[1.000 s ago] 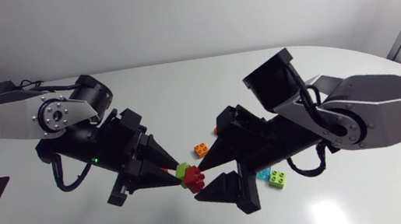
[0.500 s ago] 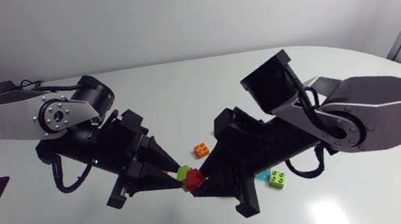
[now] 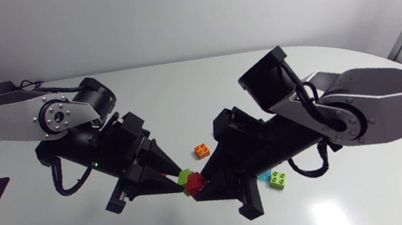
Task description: Separate the duplo bricks
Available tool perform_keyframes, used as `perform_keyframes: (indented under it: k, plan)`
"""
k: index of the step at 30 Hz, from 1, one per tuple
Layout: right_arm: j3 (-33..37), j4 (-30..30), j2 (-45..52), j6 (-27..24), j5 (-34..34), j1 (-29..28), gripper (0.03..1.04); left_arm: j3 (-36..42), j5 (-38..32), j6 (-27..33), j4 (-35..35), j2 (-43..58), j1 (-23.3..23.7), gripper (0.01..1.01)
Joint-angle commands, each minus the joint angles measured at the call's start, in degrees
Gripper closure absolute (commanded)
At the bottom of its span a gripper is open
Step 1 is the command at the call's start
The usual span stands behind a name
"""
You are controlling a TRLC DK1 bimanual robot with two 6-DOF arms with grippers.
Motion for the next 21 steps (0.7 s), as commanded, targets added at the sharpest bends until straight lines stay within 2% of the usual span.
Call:
perform_keyframes:
  k: [1, 9, 13, 15, 21]
  plan:
    - [1.97, -3.10, -0.71, -3.02, 0.64, -1.52, 0.88, -0.57, -0.62, 2.77, -1.97, -1.12, 0.78, 0.713]
    - [2.50, -8.11, -0.88, -7.59, 3.10, -2.75, 0.88, -0.92, -1.76, 4.52, -2.93, -1.30, 1.84, 0.713]
    - [2.76, -12.07, -0.62, -11.73, 8.29, -2.40, 0.88, -1.10, -2.29, 5.05, -2.85, -1.65, 2.54, 0.713]
    - [2.94, -15.05, 0.35, -15.15, 11.98, -2.49, 0.88, -1.45, -2.82, 5.40, -2.76, -2.00, 3.15, 0.711]
    - [2.94, -20.77, 2.37, -21.13, 23.23, -1.17, 0.88, -2.50, -3.52, 5.67, -2.06, -3.32, 4.03, 0.711]
